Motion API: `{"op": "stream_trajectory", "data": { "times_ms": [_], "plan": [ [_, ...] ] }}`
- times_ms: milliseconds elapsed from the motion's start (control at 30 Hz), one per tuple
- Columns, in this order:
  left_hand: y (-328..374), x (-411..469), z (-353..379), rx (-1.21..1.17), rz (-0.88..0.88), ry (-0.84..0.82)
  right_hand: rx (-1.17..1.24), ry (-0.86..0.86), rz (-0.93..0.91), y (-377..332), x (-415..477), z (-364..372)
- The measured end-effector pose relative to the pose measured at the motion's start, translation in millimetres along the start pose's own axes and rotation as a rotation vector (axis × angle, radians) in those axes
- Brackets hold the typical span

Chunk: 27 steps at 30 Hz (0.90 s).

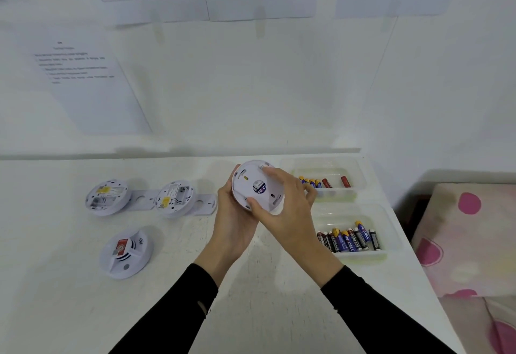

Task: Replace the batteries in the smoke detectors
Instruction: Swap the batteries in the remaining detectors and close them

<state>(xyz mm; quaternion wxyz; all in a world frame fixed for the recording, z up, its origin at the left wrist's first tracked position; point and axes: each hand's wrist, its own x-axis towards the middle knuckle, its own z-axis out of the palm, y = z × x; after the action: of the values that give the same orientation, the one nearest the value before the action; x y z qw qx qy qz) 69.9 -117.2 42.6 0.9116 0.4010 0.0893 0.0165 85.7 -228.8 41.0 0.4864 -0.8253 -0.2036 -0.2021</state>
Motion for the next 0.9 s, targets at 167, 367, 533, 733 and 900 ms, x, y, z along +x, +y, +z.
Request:
{"op": "stream_trajectory", "data": {
  "times_ms": [167,367,533,733,900],
  "plan": [
    [-2,-2,1,-0.018,-0.007,-0.008,-0.046,0.004,-0.01,5,3,0],
    [-3,-1,4,-0.025,0.001,0.049,-0.079,0.003,-0.018,5,3,-2],
    [-7,2,3,-0.022,0.007,0.122,-0.023,0.057,0.016,7,2,0],
    [-9,5,3,0.001,-0.001,0.153,-0.012,0.054,0.075,8,4,3],
    [-8,3,4,-0.01,-0.012,0.112,-0.067,0.007,0.038,11,8,5]
  ]
}}
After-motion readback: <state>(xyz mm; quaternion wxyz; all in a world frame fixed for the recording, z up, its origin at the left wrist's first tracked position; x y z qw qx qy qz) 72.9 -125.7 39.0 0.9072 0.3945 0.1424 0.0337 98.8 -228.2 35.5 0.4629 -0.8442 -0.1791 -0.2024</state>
